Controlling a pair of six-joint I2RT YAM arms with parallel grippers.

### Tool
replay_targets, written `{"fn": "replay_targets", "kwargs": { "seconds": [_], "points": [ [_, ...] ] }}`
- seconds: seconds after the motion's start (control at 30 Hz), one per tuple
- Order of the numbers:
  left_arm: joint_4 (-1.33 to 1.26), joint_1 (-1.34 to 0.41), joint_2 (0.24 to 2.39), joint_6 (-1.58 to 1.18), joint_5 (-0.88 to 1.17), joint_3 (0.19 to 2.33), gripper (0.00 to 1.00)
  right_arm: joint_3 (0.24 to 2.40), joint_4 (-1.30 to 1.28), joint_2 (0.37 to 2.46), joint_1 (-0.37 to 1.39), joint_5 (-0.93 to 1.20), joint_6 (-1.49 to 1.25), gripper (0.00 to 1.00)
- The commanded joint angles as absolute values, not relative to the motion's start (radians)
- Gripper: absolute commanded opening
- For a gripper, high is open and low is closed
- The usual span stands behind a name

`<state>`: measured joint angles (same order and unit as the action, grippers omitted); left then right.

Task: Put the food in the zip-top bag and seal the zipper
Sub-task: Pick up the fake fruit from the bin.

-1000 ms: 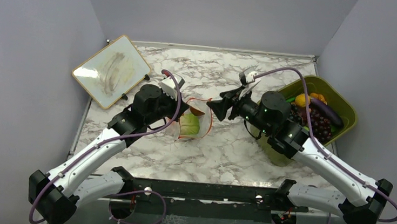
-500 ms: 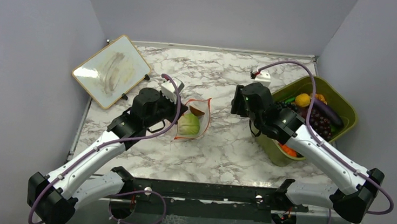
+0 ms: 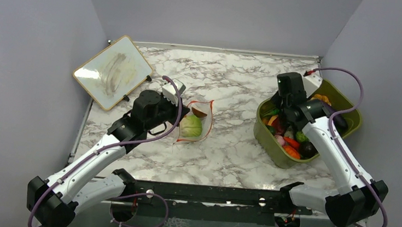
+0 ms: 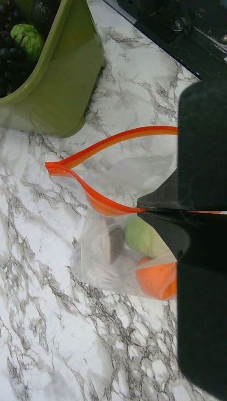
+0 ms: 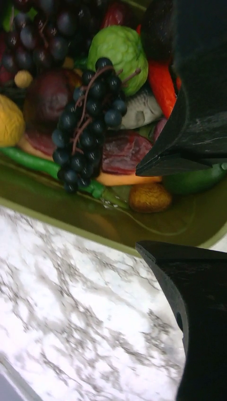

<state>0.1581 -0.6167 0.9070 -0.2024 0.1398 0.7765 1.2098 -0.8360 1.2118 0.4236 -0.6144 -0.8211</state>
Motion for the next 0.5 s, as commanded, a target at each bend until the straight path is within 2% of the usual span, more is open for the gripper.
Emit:
{"fn": "replay_targets", "kwargs": {
  "seconds": [0.0, 0.23, 0.47],
  "points": [
    [0.126, -0.615, 0.886, -0.193, 0.153, 0.762, 0.00, 1.264, -0.928, 1.261, 0.328, -0.649, -0.954, 0.53],
    [0.123, -0.616, 0.881, -0.195, 0.152, 0.759, 0.00, 1.342, -1.128, 1.363, 0.238, -0.641, -1.242, 0.68],
    [0.123, -0.616, 0.877, -0.195, 0.154, 0.757, 0.00, 1.306, -1.065, 1.367, 0.136, -0.548, -1.342, 0.85]
  ]
}}
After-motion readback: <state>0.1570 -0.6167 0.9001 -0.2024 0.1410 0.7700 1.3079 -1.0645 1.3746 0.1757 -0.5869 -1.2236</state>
